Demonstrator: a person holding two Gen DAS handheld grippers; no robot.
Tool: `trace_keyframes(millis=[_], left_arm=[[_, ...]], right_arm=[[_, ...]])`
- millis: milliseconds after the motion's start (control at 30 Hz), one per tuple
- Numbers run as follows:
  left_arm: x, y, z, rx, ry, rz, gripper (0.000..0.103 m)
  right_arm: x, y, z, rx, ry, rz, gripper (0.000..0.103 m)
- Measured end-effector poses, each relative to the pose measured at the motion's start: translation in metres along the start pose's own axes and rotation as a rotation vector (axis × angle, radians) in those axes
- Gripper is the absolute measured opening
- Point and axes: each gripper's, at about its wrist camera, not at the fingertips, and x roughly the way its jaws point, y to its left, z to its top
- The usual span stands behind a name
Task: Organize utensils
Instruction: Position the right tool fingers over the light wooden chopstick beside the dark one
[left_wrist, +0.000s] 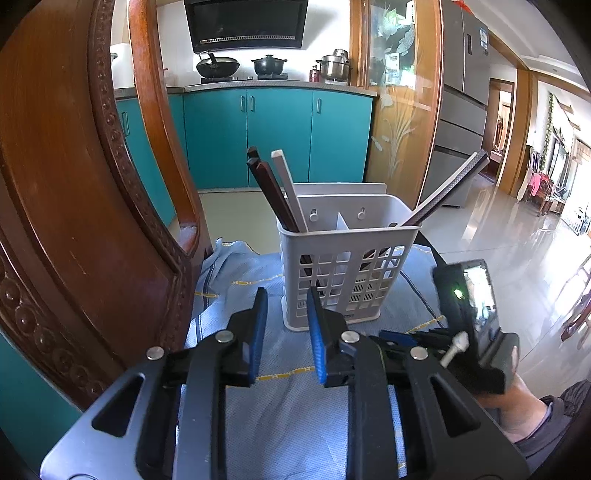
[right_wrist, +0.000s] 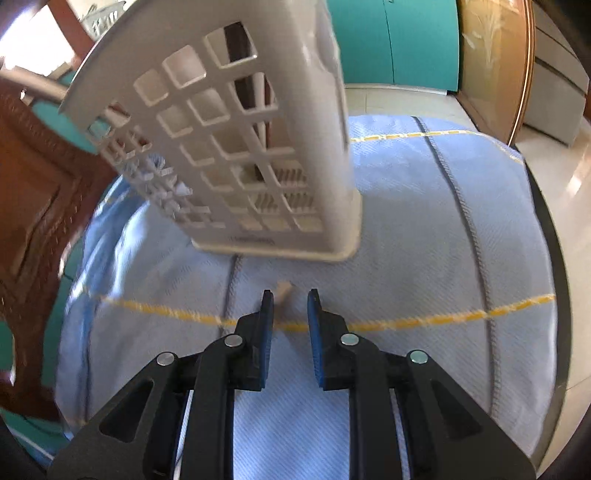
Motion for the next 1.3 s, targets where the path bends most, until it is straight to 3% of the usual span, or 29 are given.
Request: trace_keyframes(millis=[300,433,667,767,900,1033,1100,1300], left_arm=[[0.004,0.000,-0.002,0.008,0.018,0.015,0.023],[0.005,0.003,-0.001,-0.007,0.022,0.021,0.023],[0.009,-0.006,-0.002,0.014,0.029,0.020,0.023],[0.010,-0.006,-0.003,0.016,0.035,0.025,0.023],[0.013,-0.003,-0.005,0.014,0.042,0.029,0.023],[0.014,-0.002,-0.006,0.015,0.047,0.033,0.023],[0.015,-0.001,-0.006,0.011,0.054,0.035,0.023],[0.019,-0.005,-0.006,0.012,0.074,0.025,0.023]], right_arm=[[0.014,0.018,0.010,0.023,0.025,0.034,0.023],[0.014,0.018,0.010,0.018,0.019,0.058,0.032],[0.017,0.040,0.004,-0.081,-0.011,-0.029,0.033],[0.018,0.046,0.002,-0.160,-0.005,-0.079,0.019],[0.013,0.044,-0.001,-0.218,0.044,-0.048,0.019],[0.002,0.047,-0.014,-0.381,0.073,-0.073,0.017],[-0.008,0.046,-0.022,-0.465,0.053,-0.094,0.009],[-0.025,0.025,-0.024,-0.410,-0.011,-0.100,0.009]])
